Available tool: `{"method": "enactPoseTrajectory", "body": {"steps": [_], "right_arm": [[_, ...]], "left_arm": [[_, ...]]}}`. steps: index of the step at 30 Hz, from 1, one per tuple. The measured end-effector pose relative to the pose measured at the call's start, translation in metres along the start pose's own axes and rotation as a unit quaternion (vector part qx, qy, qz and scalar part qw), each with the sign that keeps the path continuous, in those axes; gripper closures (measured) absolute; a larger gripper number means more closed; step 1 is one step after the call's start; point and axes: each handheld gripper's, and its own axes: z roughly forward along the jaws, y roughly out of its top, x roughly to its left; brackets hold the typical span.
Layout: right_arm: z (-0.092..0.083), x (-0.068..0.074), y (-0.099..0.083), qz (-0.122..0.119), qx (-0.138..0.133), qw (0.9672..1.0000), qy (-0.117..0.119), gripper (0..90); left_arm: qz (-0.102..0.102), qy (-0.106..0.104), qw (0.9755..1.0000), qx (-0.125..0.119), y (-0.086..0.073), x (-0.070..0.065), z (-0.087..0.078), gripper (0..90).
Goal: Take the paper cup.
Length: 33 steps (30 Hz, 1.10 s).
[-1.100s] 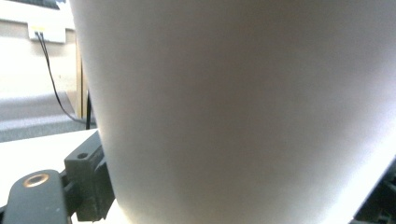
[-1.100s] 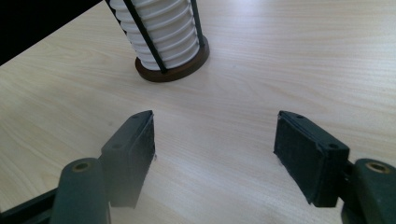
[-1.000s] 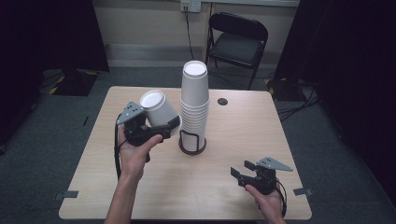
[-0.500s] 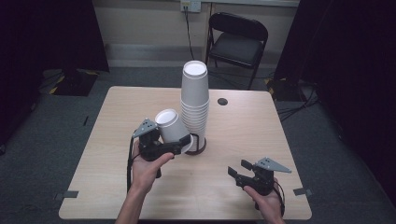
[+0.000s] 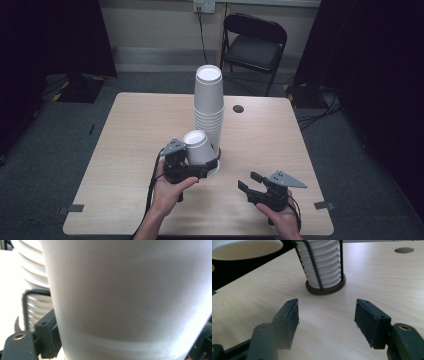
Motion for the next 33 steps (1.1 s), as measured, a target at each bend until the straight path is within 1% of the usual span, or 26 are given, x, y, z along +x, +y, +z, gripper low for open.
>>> {"method": "enactPoseTrajectory", "body": {"steps": [3,4,7,10,11,12,13,16,18,19,21,23,24,25,26,27,30,33], "right_arm": [[0.001,0.004,-0.001,-0.008,-0.005,0.9999,0.008,36.5],[0.002,0.006,-0.001,-0.014,-0.002,0.9998,0.012,36.5],[0.002,0.007,-0.002,-0.015,-0.002,0.9998,0.015,36.5],[0.003,0.010,-0.002,-0.019,-0.005,0.9996,0.020,36.5],[0.003,0.010,-0.002,-0.019,-0.005,0.9996,0.020,36.5],[0.003,0.011,-0.002,-0.021,-0.006,0.9995,0.024,36.7],[0.004,0.012,-0.002,-0.021,-0.008,0.9994,0.026,36.6],[0.005,0.014,-0.003,-0.023,-0.009,0.9993,0.029,36.2],[0.005,0.014,-0.003,-0.024,-0.009,0.9992,0.031,36.3],[0.005,0.015,-0.004,-0.026,-0.009,0.9991,0.033,36.5],[0.005,0.017,-0.005,-0.033,-0.008,0.9987,0.039,37.2],[0.006,0.019,-0.005,-0.039,-0.008,0.9984,0.039,38.6],[0.007,0.020,-0.005,-0.041,-0.009,0.9983,0.040,39.0],[0.007,0.021,-0.005,-0.044,-0.010,0.9981,0.041,39.9],[0.007,0.022,-0.006,-0.050,-0.012,0.9979,0.040,40.9],[0.007,0.023,-0.006,-0.052,-0.013,0.9977,0.041,41.1],[0.007,0.025,-0.006,-0.059,-0.015,0.9971,0.046,44.2],[0.007,0.026,-0.006,-0.064,-0.023,0.9965,0.048,46.1]], "left_arm": [[-0.016,-0.009,0.9998,0.003,-0.004,-0.002,0.004,12.1],[-0.023,-0.011,0.9997,0.002,-0.005,-0.003,0.006,12.1],[-0.027,-0.013,0.9995,0.009,-0.008,-0.005,0.009,12.1],[-0.040,-0.021,0.9988,0.019,-0.015,-0.008,0.016,12.0],[-0.040,-0.021,0.9988,0.019,-0.015,-0.008,0.016,12.0],[-0.050,-0.026,0.9982,0.021,-0.018,-0.008,0.018,12.0],[-0.052,-0.028,0.9981,0.022,-0.019,-0.008,0.019,12.0],[-0.075,-0.036,0.9964,0.018,-0.024,-0.008,0.022,11.9],[-0.088,-0.037,0.9953,0.019,-0.026,-0.007,0.023,12.0],[-0.082,-0.034,0.9959,0.020,-0.026,-0.007,0.023,12.0],[-0.088,-0.036,0.9952,0.020,-0.028,-0.009,0.023,12.0],[-0.095,-0.042,0.9944,0.018,-0.030,-0.011,0.024,12.0],[-0.096,-0.044,0.9943,0.019,-0.031,-0.011,0.024,12.0],[-0.100,-0.044,0.9939,0.016,-0.032,-0.013,0.024,12.0],[-0.098,-0.041,0.9942,0.013,-0.034,-0.013,0.024,12.0],[-0.104,-0.039,0.9938,0.011,-0.035,-0.014,0.025,12.0],[-0.118,-0.046,0.9918,0.013,-0.038,-0.015,0.026,12.0],[-0.126,-0.050,0.9907,0.017,-0.041,-0.016,0.028,12.0]]}}
